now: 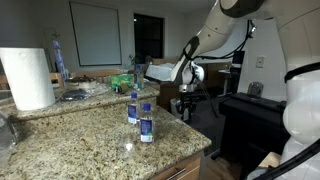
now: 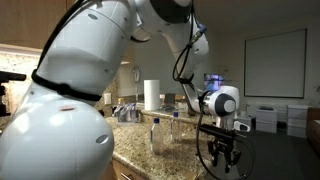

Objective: Put the water bottles on the counter in the plastic bag

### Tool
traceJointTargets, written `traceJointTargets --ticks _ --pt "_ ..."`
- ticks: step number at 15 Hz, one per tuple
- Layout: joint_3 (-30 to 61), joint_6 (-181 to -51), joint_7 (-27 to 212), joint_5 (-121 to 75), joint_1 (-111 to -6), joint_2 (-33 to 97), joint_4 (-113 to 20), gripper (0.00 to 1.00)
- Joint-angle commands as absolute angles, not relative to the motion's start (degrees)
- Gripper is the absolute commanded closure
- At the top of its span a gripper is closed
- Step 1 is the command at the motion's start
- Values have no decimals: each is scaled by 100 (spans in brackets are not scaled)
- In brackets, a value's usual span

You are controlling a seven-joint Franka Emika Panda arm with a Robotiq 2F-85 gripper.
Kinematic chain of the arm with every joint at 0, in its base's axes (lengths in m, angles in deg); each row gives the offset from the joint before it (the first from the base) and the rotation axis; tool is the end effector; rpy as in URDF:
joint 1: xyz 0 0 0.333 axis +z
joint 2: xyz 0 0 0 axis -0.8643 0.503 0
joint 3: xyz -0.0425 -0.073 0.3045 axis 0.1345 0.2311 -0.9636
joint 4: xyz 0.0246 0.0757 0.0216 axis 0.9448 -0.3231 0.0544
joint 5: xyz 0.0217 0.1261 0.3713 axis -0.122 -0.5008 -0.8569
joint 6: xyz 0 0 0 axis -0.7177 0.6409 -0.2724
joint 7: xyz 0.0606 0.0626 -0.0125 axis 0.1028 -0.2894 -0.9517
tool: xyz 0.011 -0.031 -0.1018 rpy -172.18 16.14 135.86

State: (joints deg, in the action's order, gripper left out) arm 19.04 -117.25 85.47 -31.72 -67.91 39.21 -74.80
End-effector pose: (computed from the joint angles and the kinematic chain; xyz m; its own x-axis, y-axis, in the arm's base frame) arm 0.5434 -0.1489 0.2067 0.9446 -0.2934 -0.1472 -0.2987 -0.9543 -0.0142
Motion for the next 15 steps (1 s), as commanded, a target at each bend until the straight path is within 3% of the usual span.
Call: traceJointTargets --ticks 1,3,11,15 --pt "1995 -11737 8848 -2934 -6732 3555 -7611 15" --pt "2014 -11695 8848 -2837 -6714 3164 -7660 2" --pt "1570 -9966 8212 -2854 -6455 1923 -7279 0" --pt "1309 -9816 8211 -2592 -6130 1743 -7085 0"
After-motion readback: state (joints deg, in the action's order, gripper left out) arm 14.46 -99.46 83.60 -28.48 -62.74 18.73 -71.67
